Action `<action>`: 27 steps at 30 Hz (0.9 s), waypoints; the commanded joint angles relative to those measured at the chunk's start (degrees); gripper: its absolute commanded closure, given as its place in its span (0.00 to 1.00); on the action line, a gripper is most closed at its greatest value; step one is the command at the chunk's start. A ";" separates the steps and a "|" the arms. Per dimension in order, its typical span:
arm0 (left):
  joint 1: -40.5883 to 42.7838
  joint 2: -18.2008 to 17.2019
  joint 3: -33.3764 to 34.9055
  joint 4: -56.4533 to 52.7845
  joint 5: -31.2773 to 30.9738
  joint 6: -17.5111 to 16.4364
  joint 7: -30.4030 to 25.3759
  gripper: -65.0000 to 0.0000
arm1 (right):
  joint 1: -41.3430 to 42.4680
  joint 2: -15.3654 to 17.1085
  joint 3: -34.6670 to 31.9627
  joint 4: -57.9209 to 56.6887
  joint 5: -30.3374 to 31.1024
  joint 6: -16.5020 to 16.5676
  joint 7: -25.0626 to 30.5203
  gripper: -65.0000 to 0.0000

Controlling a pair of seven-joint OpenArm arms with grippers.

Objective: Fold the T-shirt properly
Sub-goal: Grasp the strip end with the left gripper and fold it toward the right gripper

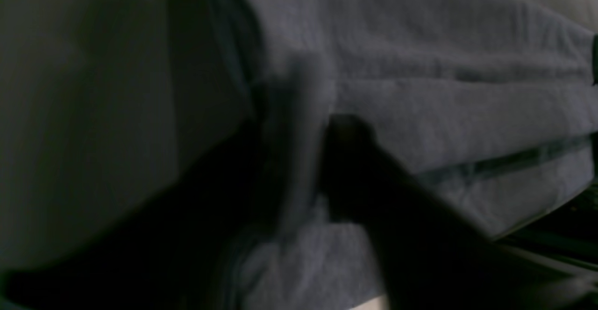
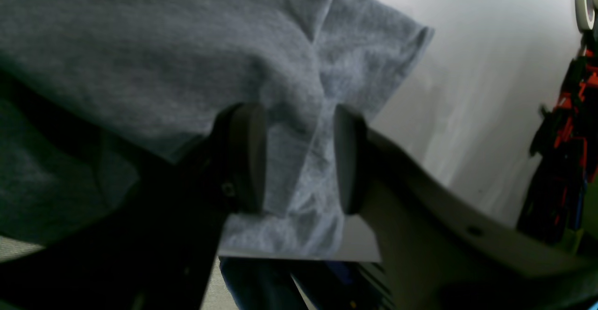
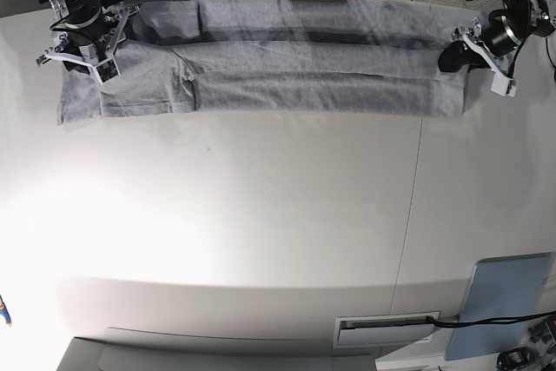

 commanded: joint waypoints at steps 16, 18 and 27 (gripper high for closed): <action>-1.92 -8.28 -0.20 8.72 17.51 16.17 -1.20 1.00 | 0.96 0.68 0.55 1.01 -2.01 -4.15 6.08 0.63; -1.46 -8.28 -0.20 13.16 18.32 17.49 1.31 1.00 | 1.46 0.66 0.55 1.01 -2.03 -4.17 6.25 0.63; 4.90 -0.17 -0.11 36.76 11.85 17.68 9.68 1.00 | 3.39 0.96 0.55 1.01 -1.99 -5.40 6.05 0.63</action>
